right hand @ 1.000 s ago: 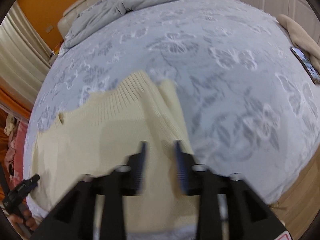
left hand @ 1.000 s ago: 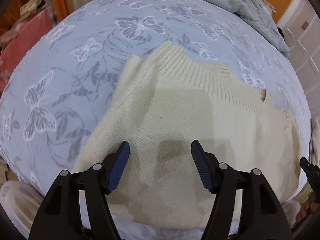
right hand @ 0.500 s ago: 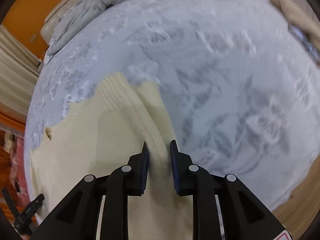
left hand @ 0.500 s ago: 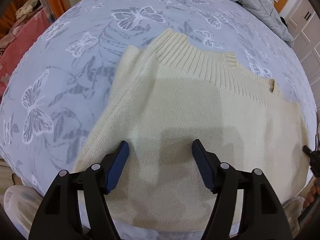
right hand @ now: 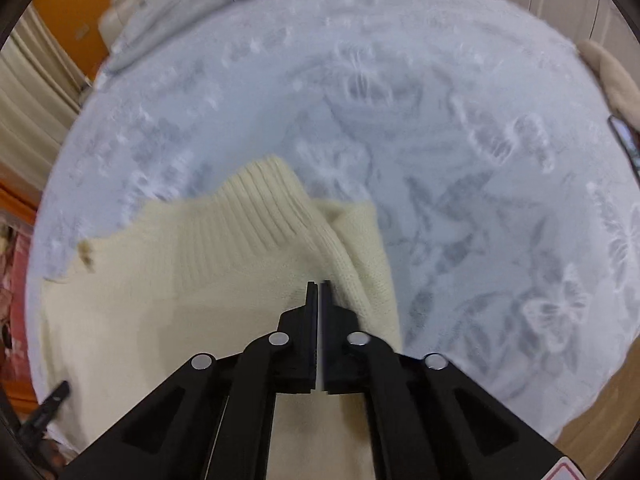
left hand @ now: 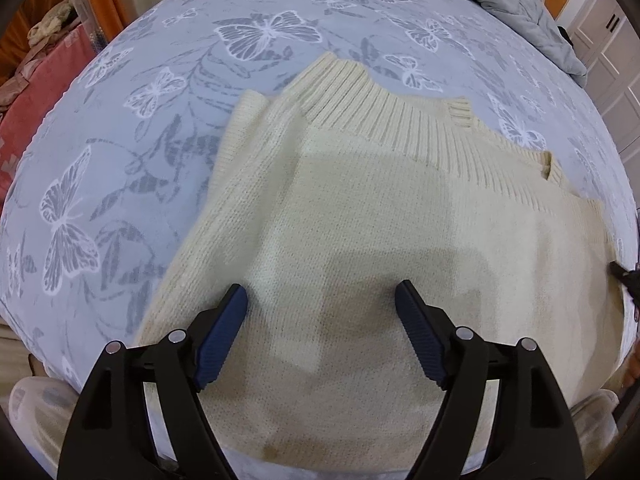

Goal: Fold small clothes

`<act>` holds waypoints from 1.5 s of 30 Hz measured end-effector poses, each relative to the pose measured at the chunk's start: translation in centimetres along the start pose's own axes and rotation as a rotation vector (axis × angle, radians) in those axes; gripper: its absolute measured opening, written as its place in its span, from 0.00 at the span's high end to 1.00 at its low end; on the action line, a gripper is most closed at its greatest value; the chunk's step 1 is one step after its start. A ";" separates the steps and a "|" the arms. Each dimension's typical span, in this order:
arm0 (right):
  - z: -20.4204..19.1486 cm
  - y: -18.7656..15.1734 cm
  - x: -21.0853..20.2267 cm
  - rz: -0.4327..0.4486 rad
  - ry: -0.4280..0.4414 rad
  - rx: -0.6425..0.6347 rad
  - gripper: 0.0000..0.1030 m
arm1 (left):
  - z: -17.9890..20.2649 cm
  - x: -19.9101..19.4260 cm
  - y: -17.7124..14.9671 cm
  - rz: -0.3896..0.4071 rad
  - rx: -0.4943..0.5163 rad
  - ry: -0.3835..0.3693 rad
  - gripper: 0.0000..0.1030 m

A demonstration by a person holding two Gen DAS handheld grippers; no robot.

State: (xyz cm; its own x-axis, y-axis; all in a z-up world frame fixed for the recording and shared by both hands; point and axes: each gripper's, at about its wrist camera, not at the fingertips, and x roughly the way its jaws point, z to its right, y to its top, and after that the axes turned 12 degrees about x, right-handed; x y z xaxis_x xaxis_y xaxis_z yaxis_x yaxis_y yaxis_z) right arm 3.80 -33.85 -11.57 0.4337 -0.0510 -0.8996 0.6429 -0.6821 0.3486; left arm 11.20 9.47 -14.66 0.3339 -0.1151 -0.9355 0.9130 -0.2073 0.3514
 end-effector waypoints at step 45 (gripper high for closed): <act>0.2 -13.2 -6.9 -0.086 0.084 0.007 0.48 | -10.5 -2.0 -10.7 -0.015 -0.668 -0.222 0.16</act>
State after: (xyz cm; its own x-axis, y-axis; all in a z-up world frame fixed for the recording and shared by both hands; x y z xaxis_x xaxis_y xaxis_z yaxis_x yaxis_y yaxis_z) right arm -7.76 -24.64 -9.96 0.4285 0.0691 -0.9009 0.6756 -0.6866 0.2687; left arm 3.19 22.11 -16.93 0.3293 -0.3271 -0.8857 0.8893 0.4226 0.1746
